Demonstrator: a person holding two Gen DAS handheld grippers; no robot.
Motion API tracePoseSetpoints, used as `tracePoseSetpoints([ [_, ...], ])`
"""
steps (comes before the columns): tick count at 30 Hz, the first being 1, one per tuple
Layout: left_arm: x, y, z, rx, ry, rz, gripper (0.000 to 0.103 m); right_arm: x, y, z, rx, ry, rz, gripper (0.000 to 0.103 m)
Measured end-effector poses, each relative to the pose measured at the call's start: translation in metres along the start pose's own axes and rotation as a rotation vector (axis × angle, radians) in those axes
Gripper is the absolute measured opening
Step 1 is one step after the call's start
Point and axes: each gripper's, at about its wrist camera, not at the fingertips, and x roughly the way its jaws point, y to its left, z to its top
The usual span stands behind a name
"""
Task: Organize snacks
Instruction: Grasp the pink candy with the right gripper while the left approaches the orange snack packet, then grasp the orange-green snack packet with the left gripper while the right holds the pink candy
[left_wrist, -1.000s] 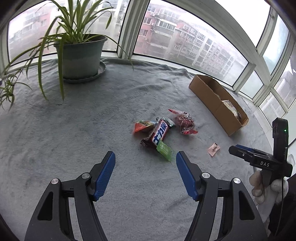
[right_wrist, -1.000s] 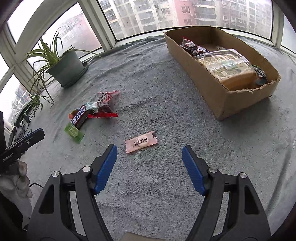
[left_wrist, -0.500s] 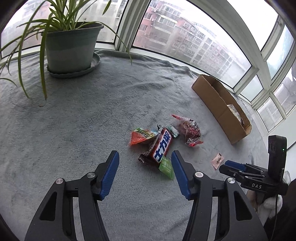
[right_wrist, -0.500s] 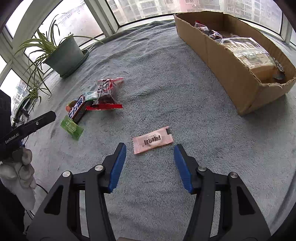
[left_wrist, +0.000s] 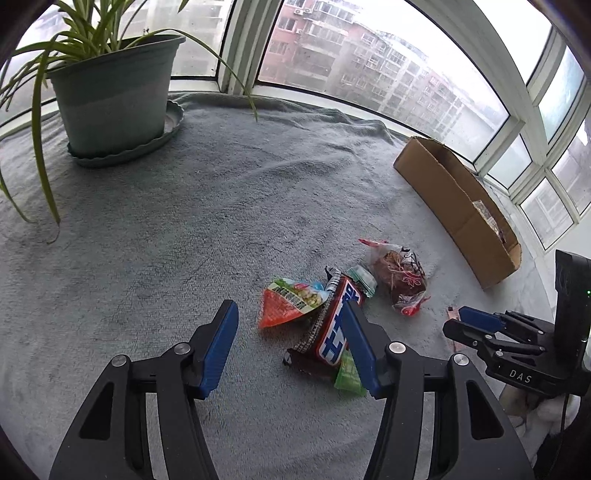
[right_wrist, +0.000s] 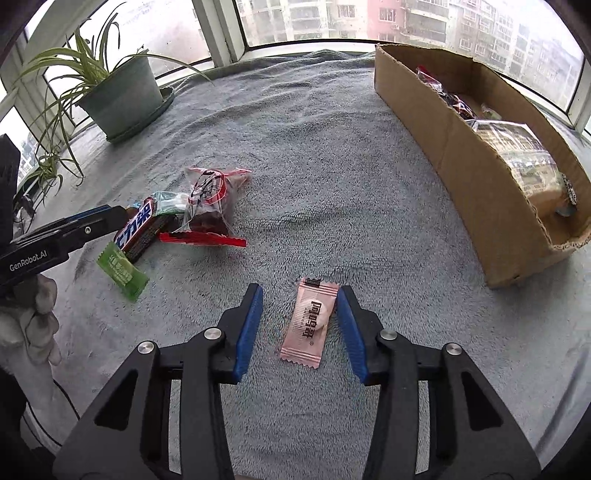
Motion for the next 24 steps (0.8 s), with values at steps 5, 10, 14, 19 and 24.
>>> tracePoseSetpoints([
  [5,0.01,0.001,0.003,0.008,0.003,0.012,0.048,0.001,0.004,0.001,-0.041,-0.007,-0.039,0.039],
  [10,0.012,-0.004,0.006,0.015,-0.012,-0.005,0.035,0.002,0.007,0.001,-0.067,-0.012,-0.067,0.035],
  [14,0.011,-0.001,0.006,-0.015,-0.018,-0.024,0.032,0.001,0.007,-0.001,-0.084,-0.015,-0.081,0.029],
  [19,0.006,0.006,0.002,-0.038,-0.022,-0.031,0.032,0.0,0.004,-0.001,-0.08,-0.014,-0.082,0.026],
  [24,0.008,0.007,0.003,-0.037,-0.019,-0.01,0.039,0.0,0.005,-0.002,-0.085,-0.015,-0.089,0.026],
])
